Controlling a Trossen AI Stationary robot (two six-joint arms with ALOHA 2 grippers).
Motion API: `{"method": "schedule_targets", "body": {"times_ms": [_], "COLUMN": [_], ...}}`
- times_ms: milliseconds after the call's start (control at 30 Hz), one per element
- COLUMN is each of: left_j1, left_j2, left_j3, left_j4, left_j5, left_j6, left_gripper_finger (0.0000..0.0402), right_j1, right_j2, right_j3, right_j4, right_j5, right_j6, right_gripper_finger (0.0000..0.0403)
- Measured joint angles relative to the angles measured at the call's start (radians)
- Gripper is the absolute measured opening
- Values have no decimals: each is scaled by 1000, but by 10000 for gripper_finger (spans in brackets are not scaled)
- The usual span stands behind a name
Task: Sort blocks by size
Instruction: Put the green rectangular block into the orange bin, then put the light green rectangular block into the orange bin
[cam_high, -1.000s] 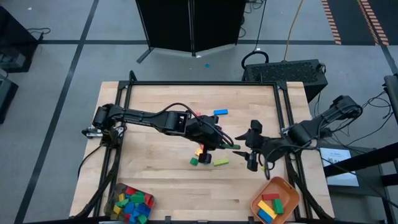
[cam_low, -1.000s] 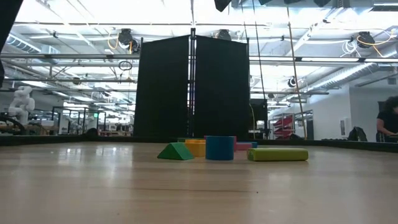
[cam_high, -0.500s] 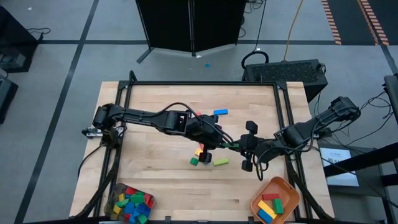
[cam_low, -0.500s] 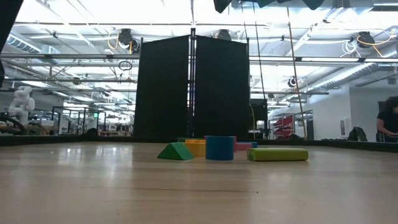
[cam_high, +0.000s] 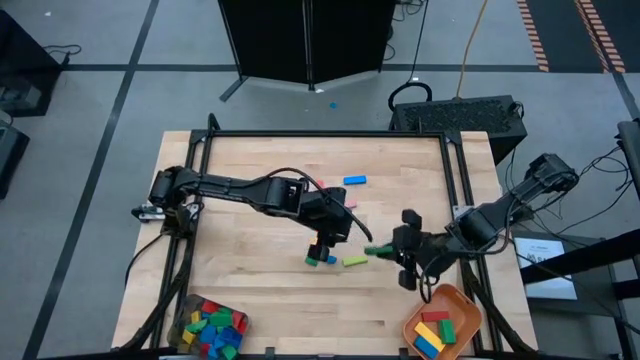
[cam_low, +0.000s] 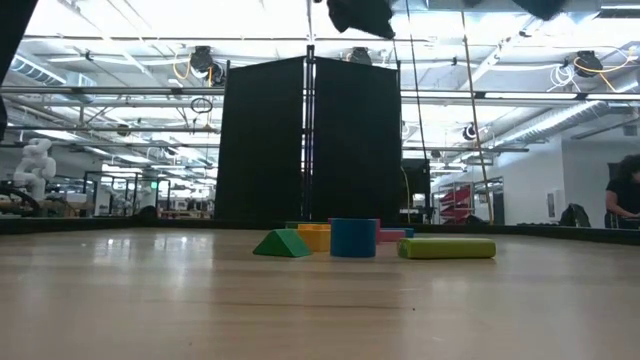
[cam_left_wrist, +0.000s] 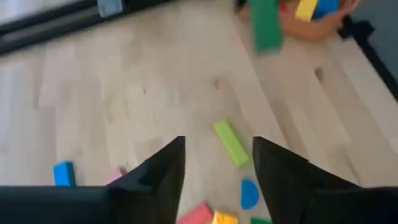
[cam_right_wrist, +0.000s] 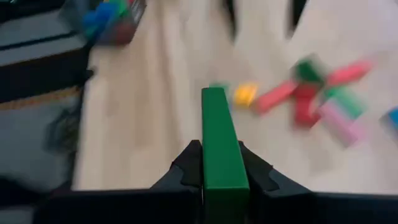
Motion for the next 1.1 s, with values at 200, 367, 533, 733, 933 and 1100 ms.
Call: {"method": "schedule_targets", "body": {"times_ms": [200,367,533,733,933,1100], "left_j1": [-5,-20,-29,-30,-35,-53], "left_j2": [43,122,223,312,359,362], "left_j3": [0,0,-2,-2,-2,-2], "left_j4": [-22,26,88,113,110,118], "left_j5": [35,36,36,36,92,74], "left_j6": [-65,-105,-163,-223,-253,-253], "left_gripper_finger": [215,216,217,217,217,217], "right_j1": [153,301,396,434,435,435], "right_j2": [5,15,54,120,168,171], "right_j3": [0,0,0,0,0,0], "right_j4": [-134,-217,-234,-231,-232,-242], "right_j5": [-265,-398,-465,-461,-470,-485], "right_j6": [320,585,738,778,779,777], "right_gripper_finger": [33,33,33,85,219,267]}}
